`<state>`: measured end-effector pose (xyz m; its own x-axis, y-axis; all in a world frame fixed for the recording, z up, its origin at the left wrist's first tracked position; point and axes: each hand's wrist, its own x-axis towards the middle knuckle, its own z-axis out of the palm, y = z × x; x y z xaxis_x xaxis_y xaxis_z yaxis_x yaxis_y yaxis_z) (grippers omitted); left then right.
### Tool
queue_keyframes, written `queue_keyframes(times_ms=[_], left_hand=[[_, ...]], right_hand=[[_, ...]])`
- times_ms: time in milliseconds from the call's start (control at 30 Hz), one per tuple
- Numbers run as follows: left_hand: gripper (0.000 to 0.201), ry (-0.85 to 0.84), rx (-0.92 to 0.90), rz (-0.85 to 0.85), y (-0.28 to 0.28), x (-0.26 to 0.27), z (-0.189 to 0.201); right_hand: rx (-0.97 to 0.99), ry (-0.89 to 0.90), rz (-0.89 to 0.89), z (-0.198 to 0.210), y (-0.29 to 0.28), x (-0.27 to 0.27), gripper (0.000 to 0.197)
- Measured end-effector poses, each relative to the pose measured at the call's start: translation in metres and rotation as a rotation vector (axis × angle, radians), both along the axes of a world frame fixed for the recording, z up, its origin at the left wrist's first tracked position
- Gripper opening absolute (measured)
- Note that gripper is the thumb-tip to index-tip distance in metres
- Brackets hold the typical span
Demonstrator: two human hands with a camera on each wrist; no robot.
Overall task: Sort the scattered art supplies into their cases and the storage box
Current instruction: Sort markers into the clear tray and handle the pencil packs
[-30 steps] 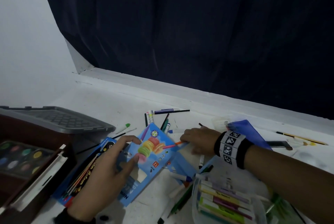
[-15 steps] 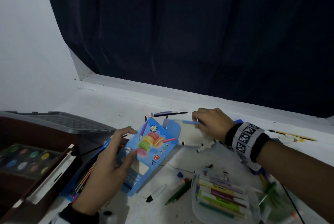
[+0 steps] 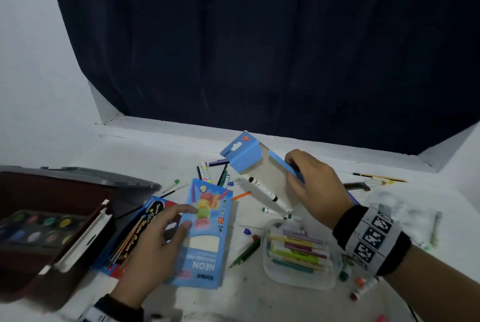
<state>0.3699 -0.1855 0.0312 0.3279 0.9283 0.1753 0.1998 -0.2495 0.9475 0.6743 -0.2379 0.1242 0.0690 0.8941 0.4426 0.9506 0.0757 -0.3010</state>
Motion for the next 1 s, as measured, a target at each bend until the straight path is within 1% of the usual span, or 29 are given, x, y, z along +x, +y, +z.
queue_keyframes(times_ms=[100, 133, 267, 367, 433, 500, 567, 600, 633, 733, 767, 833, 900, 1000], left_hand=[[0.017, -0.052, -0.184, 0.027, -0.005, -0.005, -0.012], [0.018, -0.048, -0.215, 0.028, -0.007, -0.007, -0.016], [0.030, 0.059, -0.215, 0.021, -0.016, -0.020, -0.023], [0.040, 0.202, -0.155, -0.019, -0.020, -0.033, -0.025], [0.046, 0.328, -0.109, -0.067, -0.022, -0.040, -0.026], [0.044, 0.414, -0.103, -0.137, -0.026, -0.044, -0.024], [0.039, 0.483, -0.080, -0.205, -0.027, -0.046, -0.021], [0.034, 0.510, -0.053, -0.234, -0.027, -0.046, -0.018], [0.031, 0.528, -0.014, -0.248, -0.026, -0.045, -0.016], [0.026, 0.543, 0.082, -0.221, -0.019, -0.039, -0.015], [0.026, 0.556, 0.119, -0.226, -0.015, -0.038, -0.017], [0.037, 0.666, 0.198, -0.287, -0.006, -0.035, -0.022], [0.058, 0.831, 0.270, -0.405, 0.001, -0.028, -0.024], [0.087, 1.029, 0.277, -0.580, 0.005, -0.012, -0.017]], right_hand=[[-0.023, 0.022, -0.029, -0.006, -0.009, -0.007, 0.006], [-0.035, 0.019, -0.042, -0.008, -0.010, -0.009, 0.008], [-0.104, 0.048, -0.105, -0.016, 0.002, -0.012, 0.015], [-0.100, 0.025, -0.081, -0.012, 0.010, -0.016, 0.018], [-0.115, -0.096, -0.045, -0.005, 0.012, -0.019, 0.024], [-0.095, -0.236, 0.020, -0.002, 0.015, -0.018, 0.034], [-0.092, -0.351, 0.101, -0.011, 0.022, -0.014, 0.044], [-0.074, -0.391, 0.110, -0.018, 0.025, -0.012, 0.047], [-0.071, -0.406, 0.101, -0.021, 0.026, -0.010, 0.048], [-0.029, -0.357, 0.093, -0.023, 0.027, -0.011, 0.043], [-0.018, -0.341, 0.104, -0.024, 0.028, -0.011, 0.044], [-0.015, -0.283, 0.109, -0.024, 0.028, -0.013, 0.051], [0.009, -0.181, 0.071, -0.022, 0.026, -0.012, 0.051], [0.022, -0.014, 0.043, -0.015, 0.016, -0.012, 0.049]])
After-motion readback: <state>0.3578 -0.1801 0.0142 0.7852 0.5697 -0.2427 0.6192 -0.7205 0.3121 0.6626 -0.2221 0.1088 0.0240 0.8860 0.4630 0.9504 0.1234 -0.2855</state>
